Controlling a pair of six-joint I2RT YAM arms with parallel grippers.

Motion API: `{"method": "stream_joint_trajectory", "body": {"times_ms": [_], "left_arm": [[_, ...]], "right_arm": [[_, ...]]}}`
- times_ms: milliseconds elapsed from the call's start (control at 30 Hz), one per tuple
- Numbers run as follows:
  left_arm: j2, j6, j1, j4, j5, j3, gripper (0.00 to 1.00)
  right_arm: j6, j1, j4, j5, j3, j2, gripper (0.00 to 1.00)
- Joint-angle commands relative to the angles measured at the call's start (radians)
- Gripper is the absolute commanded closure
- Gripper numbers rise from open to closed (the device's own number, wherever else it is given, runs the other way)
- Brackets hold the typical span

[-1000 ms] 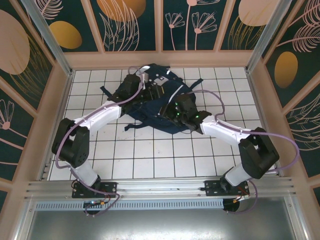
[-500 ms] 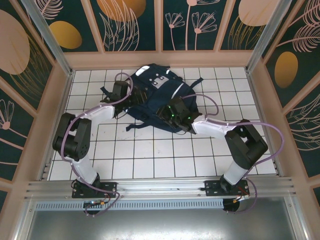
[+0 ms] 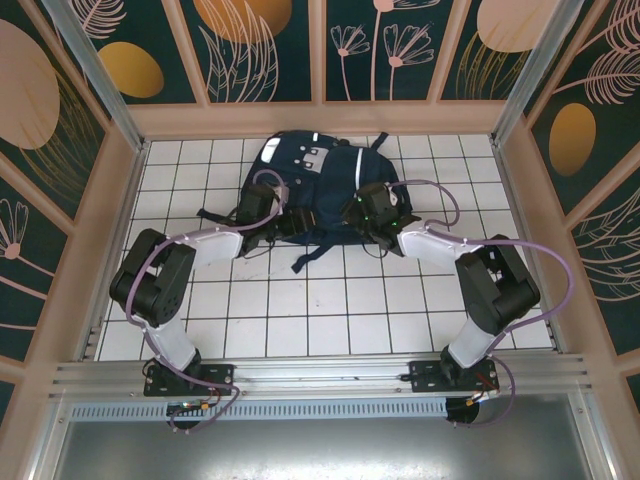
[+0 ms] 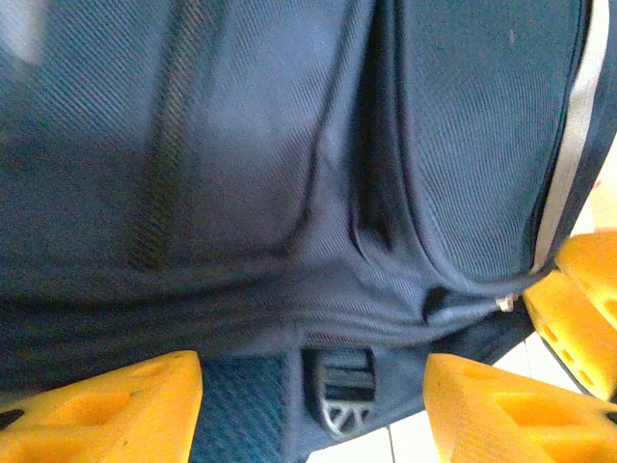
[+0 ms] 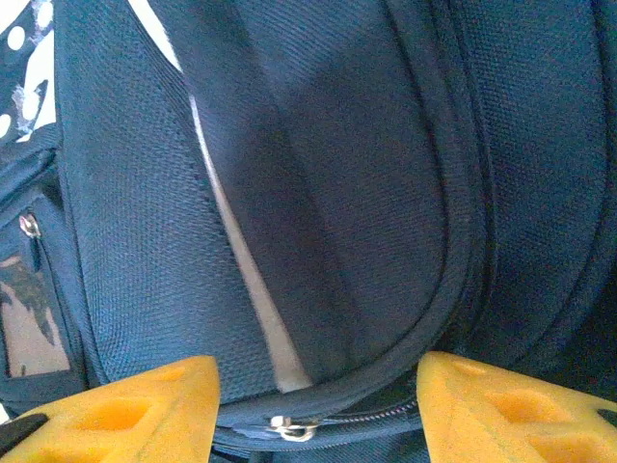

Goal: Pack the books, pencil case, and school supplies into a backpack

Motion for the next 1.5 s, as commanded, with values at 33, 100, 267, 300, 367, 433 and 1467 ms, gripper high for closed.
{"method": "stream_joint_trajectory", "body": {"times_ms": [33,100,267,300,367,433,1467], "left_arm": [[-0.003,-0.080,-0.004,0.041,0.038,-0.022,0.39],[0.005,-0.087,-0.007,0.045,0.047,-0.010,0.39],[0.026,-0.081,-0.010,0.030,0.046,0.005,0.40],[0.028,-0.080,-0.010,0.025,0.045,0.005,0.40],[0.032,-0.081,-0.010,0.023,0.041,-0.005,0.41],[0.031,-0.084,-0.010,0.023,0.032,-0.015,0.40],[0.046,-0.074,0.054,0.008,-0.007,0.019,0.39]], "right_arm": [[-0.036,0.030,-0.098,0.061,0.014,-0.055,0.44],[-0.047,0.047,-0.114,0.076,0.008,-0.068,0.45],[-0.087,0.070,-0.143,0.079,0.067,-0.025,0.48],[-0.095,0.073,-0.149,0.076,0.085,-0.013,0.49],[-0.113,0.080,-0.149,0.070,0.125,0.012,0.52],[-0.124,0.089,-0.162,0.079,0.162,0.038,0.53],[-0.344,0.148,-0.599,0.361,0.355,0.283,0.52]]}}
